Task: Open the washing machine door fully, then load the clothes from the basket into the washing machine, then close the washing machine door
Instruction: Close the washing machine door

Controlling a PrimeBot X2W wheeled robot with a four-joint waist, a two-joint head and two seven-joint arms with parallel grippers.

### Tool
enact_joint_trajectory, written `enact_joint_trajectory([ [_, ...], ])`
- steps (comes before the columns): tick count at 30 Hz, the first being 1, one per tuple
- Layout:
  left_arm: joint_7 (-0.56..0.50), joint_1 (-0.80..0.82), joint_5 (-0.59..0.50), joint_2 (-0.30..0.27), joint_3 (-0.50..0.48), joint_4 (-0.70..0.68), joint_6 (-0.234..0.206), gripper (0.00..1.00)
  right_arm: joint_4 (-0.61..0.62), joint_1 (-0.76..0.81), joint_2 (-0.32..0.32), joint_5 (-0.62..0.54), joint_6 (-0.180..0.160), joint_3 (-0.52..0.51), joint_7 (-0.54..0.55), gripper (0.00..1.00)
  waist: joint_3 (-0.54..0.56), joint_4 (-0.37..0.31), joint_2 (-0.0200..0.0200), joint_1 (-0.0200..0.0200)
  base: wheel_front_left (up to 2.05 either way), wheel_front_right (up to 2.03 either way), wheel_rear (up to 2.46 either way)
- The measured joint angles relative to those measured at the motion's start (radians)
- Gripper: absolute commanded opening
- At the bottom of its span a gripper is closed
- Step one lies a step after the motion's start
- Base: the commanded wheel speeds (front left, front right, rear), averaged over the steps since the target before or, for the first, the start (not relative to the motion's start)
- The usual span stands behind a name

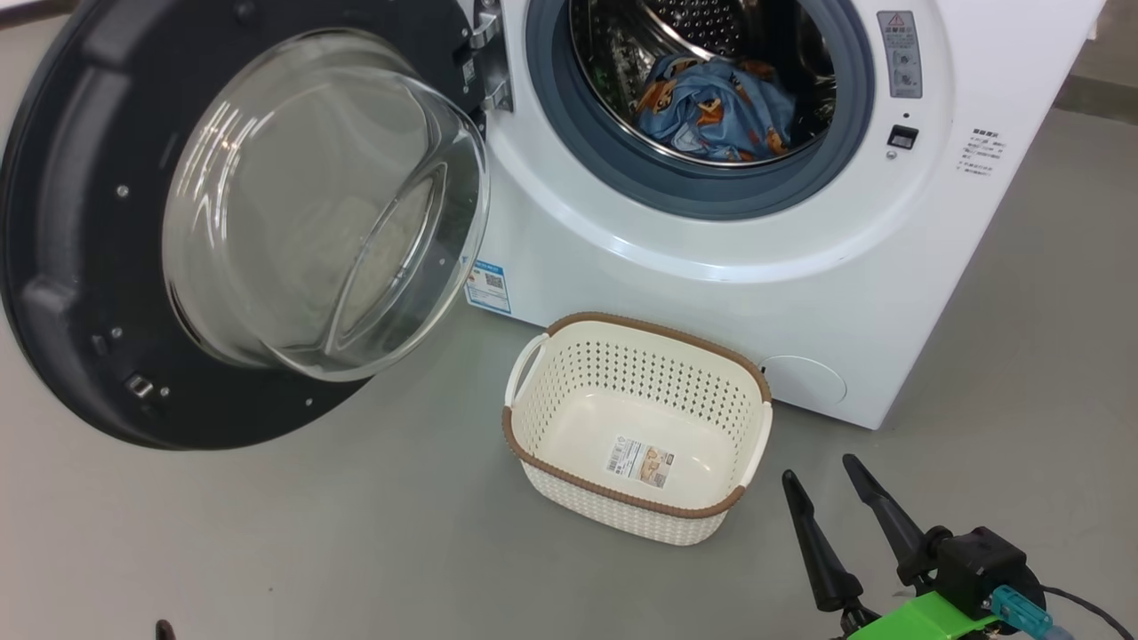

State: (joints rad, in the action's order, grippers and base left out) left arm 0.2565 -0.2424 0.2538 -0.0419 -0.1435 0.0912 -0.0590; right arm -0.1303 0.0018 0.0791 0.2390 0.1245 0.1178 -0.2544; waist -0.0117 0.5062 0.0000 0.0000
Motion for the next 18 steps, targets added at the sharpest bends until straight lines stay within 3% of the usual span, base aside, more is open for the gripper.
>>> enact_joint_trajectory([
  [18,0.000,-0.004,0.031,0.000,0.011,-0.031,-0.018,1.00,-0.011,-0.004,0.021,0.003,0.000,0.022,0.000,1.00,-0.013,0.007,0.0000,0.0000,0.00,0.00,0.00],
])
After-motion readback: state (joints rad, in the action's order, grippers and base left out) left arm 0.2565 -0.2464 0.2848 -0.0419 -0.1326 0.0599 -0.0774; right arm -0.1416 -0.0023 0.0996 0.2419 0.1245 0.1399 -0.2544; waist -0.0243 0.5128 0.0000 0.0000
